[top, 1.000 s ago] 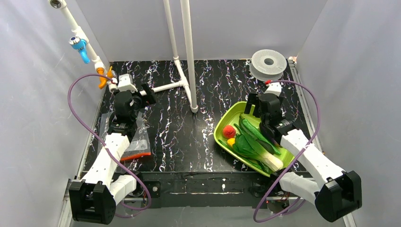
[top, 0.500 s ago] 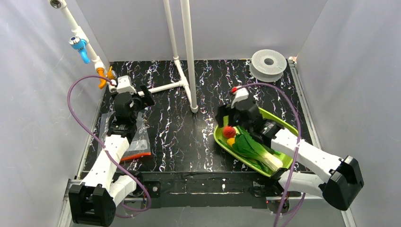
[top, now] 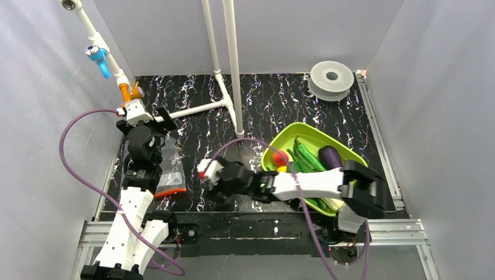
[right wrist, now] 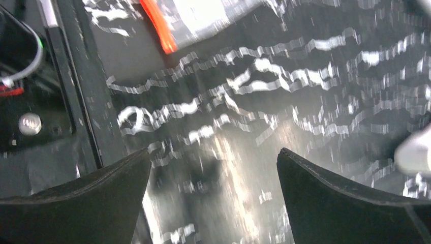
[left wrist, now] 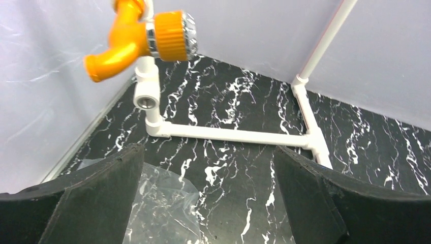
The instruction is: Place the food in the zip-top bag and seal the zipper
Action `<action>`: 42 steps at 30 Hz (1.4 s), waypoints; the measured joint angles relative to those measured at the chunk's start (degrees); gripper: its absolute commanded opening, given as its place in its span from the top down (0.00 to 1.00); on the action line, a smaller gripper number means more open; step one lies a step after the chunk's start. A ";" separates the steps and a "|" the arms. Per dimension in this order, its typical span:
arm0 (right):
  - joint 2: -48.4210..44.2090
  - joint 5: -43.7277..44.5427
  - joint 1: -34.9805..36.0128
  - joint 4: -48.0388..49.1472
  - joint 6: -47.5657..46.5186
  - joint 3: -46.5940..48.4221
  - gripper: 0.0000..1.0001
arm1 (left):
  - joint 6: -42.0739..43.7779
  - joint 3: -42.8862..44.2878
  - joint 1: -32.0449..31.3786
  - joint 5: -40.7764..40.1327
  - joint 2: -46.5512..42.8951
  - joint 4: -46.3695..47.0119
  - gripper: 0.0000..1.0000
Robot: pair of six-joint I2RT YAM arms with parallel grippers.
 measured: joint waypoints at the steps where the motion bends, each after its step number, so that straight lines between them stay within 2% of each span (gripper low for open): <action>1: 3.28 1.16 1.68 0.87 -1.81 2.82 0.00 | 0.15 0.00 0.00 -0.81 -0.79 -0.13 0.00; 7: 18.12 6.93 8.28 6.19 -10.58 15.65 0.00 | 1.55 -0.57 0.00 -4.11 -3.93 -0.20 0.01; 18: 34.18 11.74 7.82 9.09 -18.73 28.79 0.02 | 2.40 -0.63 0.00 -5.01 -4.04 -0.63 0.00; 21: 38.80 14.62 7.82 8.61 -19.93 33.46 0.14 | 2.40 -0.63 0.00 -5.01 -3.93 -0.61 0.01; 24: 39.89 15.28 7.82 8.11 -20.50 33.99 0.31 | 2.38 -0.63 0.00 -4.98 -3.63 -0.63 0.00; 28: 39.91 15.43 7.82 9.05 -20.72 33.86 0.72 | 2.38 -0.63 0.00 -4.94 -3.08 -0.70 0.01; 30: 39.63 15.30 7.76 10.95 -20.48 32.30 0.99 | 2.34 -0.63 0.00 -4.83 -2.75 -0.70 0.00; 36: 37.18 12.87 6.75 11.04 -15.69 26.73 0.99 | 0.81 -0.46 -1.11 -3.91 -0.81 -4.07 0.01; 42: 22.18 6.36 2.21 5.75 -0.57 15.52 0.99 | -9.60 8.33 -2.51 5.01 -4.17 -27.65 0.01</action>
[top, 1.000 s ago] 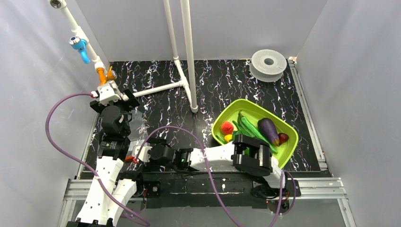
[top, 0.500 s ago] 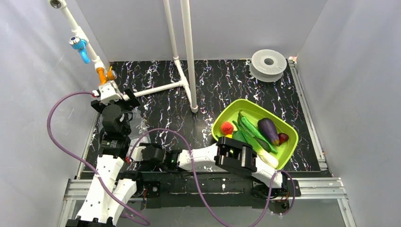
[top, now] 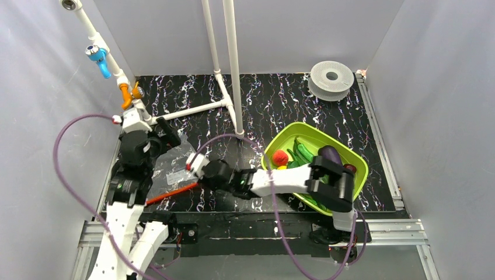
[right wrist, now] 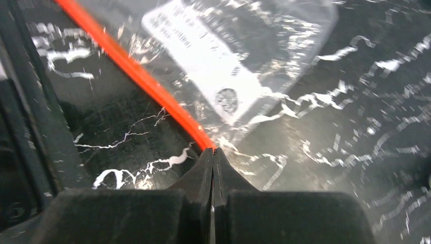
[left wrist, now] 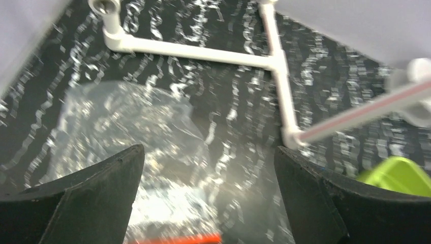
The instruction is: Place the food in the zip-top bag and seal the zipper
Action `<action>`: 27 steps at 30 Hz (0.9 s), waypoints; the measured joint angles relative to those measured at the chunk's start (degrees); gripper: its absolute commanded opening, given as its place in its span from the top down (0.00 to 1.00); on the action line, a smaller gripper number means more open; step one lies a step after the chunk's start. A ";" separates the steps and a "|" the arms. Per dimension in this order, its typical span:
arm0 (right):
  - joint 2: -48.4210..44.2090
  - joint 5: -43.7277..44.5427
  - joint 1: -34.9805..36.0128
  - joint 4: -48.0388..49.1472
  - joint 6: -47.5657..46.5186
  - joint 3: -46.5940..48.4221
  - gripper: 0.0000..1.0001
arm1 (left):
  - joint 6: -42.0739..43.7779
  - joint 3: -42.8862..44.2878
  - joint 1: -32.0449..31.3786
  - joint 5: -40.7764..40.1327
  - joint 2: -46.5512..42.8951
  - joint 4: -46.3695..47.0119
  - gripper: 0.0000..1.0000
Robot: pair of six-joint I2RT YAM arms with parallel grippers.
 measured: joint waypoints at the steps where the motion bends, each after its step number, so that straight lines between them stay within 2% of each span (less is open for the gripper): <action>1: -2.95 -0.81 -0.81 -0.85 2.69 -1.40 0.99 | -2.86 2.16 0.00 1.81 -1.75 -4.74 0.01; 5: -12.44 -2.95 -3.52 -4.44 12.55 -5.18 0.99 | -13.68 6.12 0.00 9.73 -11.69 -18.93 0.01; 9: -16.90 -8.94 -5.46 -8.17 19.87 -6.47 0.99 | -20.63 5.99 0.00 17.94 -20.96 -27.78 0.01; 13: -18.36 -15.02 -6.64 -11.61 21.92 -8.26 0.78 | -23.61 7.15 0.00 21.62 -22.49 -34.18 0.01; 14: -18.18 -15.82 -6.69 -12.52 22.10 -8.24 0.69 | -24.02 7.58 0.00 21.73 -22.21 -35.43 0.00; 15: -17.94 -16.92 -6.71 -13.68 22.53 -8.15 0.57 | -24.44 8.09 0.00 21.79 -21.86 -36.87 0.00; 16: -17.57 -17.99 -6.75 -14.69 23.74 -7.98 0.39 | -24.72 8.41 0.00 21.84 -21.64 -37.92 0.01; 17: -17.05 -19.23 -6.99 -15.41 25.57 -7.76 0.29 | -25.05 8.55 0.00 21.88 -21.62 -38.91 0.00; 19: -16.02 -22.25 -7.37 -14.99 30.58 -7.96 0.21 | -25.46 8.57 0.00 22.08 -21.62 -40.61 0.01; 23: -13.16 -29.20 -9.64 -9.73 41.29 -8.66 0.18 | -25.77 8.87 0.00 23.10 -21.38 -43.15 0.01; 27: -5.09 -29.99 -11.58 -12.41 49.55 -0.79 0.08 | -25.46 12.00 0.00 24.85 -18.99 -45.11 0.01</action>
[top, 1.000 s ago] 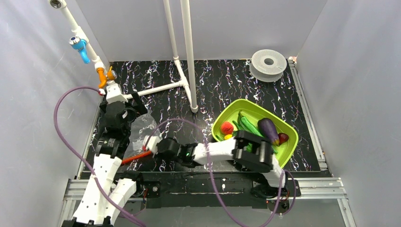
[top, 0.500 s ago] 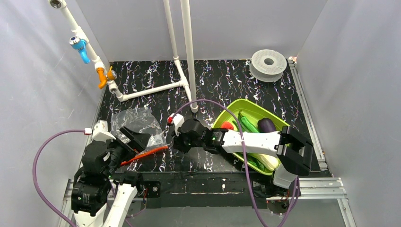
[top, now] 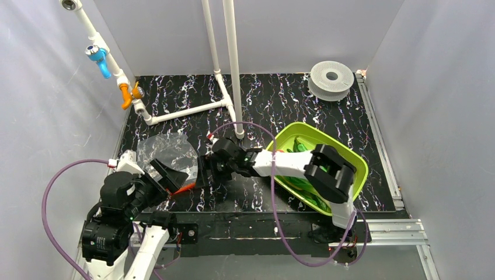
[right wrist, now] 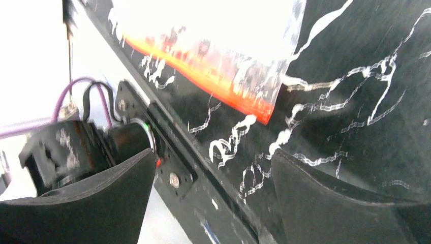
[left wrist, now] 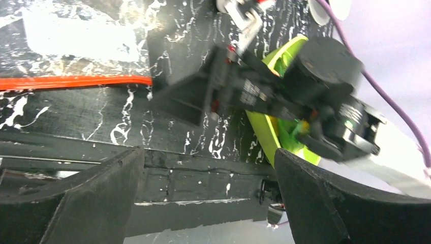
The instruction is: Place the food in the zip-top bag and seal the zipper
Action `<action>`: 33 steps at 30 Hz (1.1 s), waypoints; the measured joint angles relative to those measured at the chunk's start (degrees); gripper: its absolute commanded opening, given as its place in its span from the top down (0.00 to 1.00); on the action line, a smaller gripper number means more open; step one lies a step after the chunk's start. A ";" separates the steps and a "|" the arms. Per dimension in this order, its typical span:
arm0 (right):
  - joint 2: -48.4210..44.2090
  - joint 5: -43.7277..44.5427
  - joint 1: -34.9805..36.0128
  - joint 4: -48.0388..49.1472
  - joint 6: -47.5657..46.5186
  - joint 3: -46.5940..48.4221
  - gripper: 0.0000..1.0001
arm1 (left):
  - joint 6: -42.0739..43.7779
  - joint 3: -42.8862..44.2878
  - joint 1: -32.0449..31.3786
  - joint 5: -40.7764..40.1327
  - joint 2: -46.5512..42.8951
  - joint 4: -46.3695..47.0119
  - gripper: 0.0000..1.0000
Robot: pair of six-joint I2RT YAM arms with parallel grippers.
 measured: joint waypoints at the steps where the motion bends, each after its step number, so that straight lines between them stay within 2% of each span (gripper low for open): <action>1: 2.08 0.57 -0.37 -1.14 1.62 2.45 0.09 | 0.33 0.76 0.00 1.03 0.52 0.11 0.01; 4: 7.06 2.43 -1.44 -3.89 5.73 8.22 0.11 | 1.11 1.42 0.00 5.03 0.85 0.68 0.00; 7: 8.70 3.72 -2.54 -4.72 8.76 9.14 0.15 | 1.88 1.44 0.00 8.63 0.85 0.85 0.01; 10: 9.81 3.91 -3.76 -4.50 10.75 9.16 0.24 | 3.30 1.44 0.00 10.40 1.11 0.72 0.01; 12: 10.73 3.72 -4.33 -3.82 11.61 9.16 0.34 | 4.24 1.44 0.00 10.78 1.77 0.55 0.00; 16: 14.27 1.49 -5.07 -1.42 13.64 10.80 0.42 | 5.57 1.11 0.00 11.72 4.52 1.01 0.01; 18: 16.00 0.31 -4.92 0.55 14.53 12.33 0.56 | 5.79 0.31 0.00 12.76 5.64 1.97 0.01; 21: 17.75 -1.09 -4.59 2.40 15.43 13.99 0.84 | 5.77 -1.40 0.00 15.80 6.34 3.85 0.00; 23: 18.56 -1.97 -4.55 3.52 16.00 14.67 0.97 | 5.75 -2.08 0.00 18.25 6.75 4.83 0.00; 28: 15.87 -3.41 -5.57 5.25 16.28 11.32 0.99 | 7.74 -0.72 0.00 21.14 8.83 5.75 0.00; 33: 6.03 -10.25 -12.35 4.81 16.26 3.50 0.99 | 12.52 0.76 0.00 20.94 13.11 6.93 0.00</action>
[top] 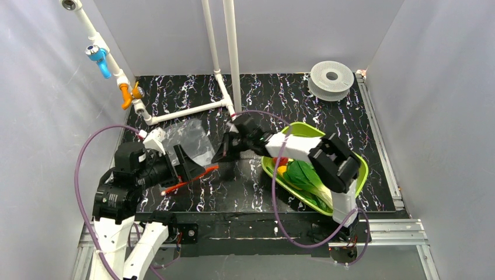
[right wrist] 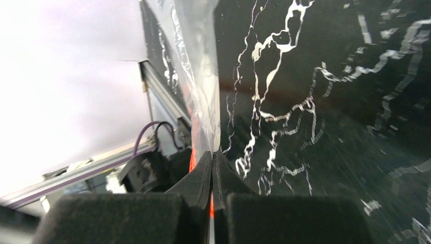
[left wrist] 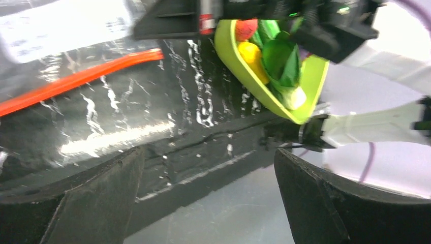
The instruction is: Place the food in the zip-top bag and seal the zipper
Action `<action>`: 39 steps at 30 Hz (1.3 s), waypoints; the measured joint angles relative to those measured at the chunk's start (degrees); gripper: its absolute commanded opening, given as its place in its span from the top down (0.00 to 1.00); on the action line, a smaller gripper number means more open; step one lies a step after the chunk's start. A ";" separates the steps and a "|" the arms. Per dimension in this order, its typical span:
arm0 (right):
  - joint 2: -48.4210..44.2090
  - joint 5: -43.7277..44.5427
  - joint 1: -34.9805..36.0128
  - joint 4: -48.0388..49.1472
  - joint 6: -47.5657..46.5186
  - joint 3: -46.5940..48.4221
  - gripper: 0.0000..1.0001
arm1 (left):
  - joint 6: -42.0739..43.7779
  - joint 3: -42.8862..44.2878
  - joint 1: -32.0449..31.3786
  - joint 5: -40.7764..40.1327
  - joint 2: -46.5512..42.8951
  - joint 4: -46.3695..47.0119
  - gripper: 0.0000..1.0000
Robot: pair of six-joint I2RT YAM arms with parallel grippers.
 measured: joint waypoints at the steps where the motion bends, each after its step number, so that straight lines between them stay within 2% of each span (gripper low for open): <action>1: -1.62 -1.73 -1.88 -0.31 -0.09 -0.79 0.99 | 2.03 -0.04 -0.02 -0.85 0.92 0.44 0.00; 6: -8.72 -7.56 -8.72 -4.70 -1.55 -5.22 0.99 | 12.87 -2.05 -0.39 -5.62 3.54 5.86 0.01; 9: -11.96 -8.59 -11.45 -7.21 -1.60 -8.50 0.99 | 18.91 -3.69 -3.52 -9.94 6.56 10.58 0.00; 12: -13.79 -9.11 -12.70 -10.45 -1.57 -9.51 0.99 | 25.38 -5.66 -13.00 -18.01 10.97 17.55 0.02; 16: -15.32 -9.07 -13.00 -13.70 -1.33 -9.49 0.99 | 33.73 -10.34 -27.36 -31.52 15.26 26.67 0.18; 21: -16.57 -8.72 -13.05 -15.91 -0.20 -9.49 0.99 | 41.03 -16.57 -35.60 -43.17 15.15 32.48 0.20; 23: -16.57 -8.55 -13.05 -16.17 0.50 -9.46 0.99 | 42.40 -17.62 -37.55 -47.10 14.99 33.24 0.16; 26: -16.57 -8.31 -13.07 -16.46 2.10 -9.42 0.99 | 43.01 -18.18 -39.52 -48.61 14.67 34.29 0.16; 31: -16.57 -7.15 -13.07 -16.63 5.03 -9.09 0.99 | 43.25 -18.32 -43.45 -49.57 17.42 35.28 0.30; 39: -16.57 -6.58 -13.05 -16.52 7.87 -9.09 0.99 | 43.80 -18.27 -46.25 -51.43 25.29 35.06 0.38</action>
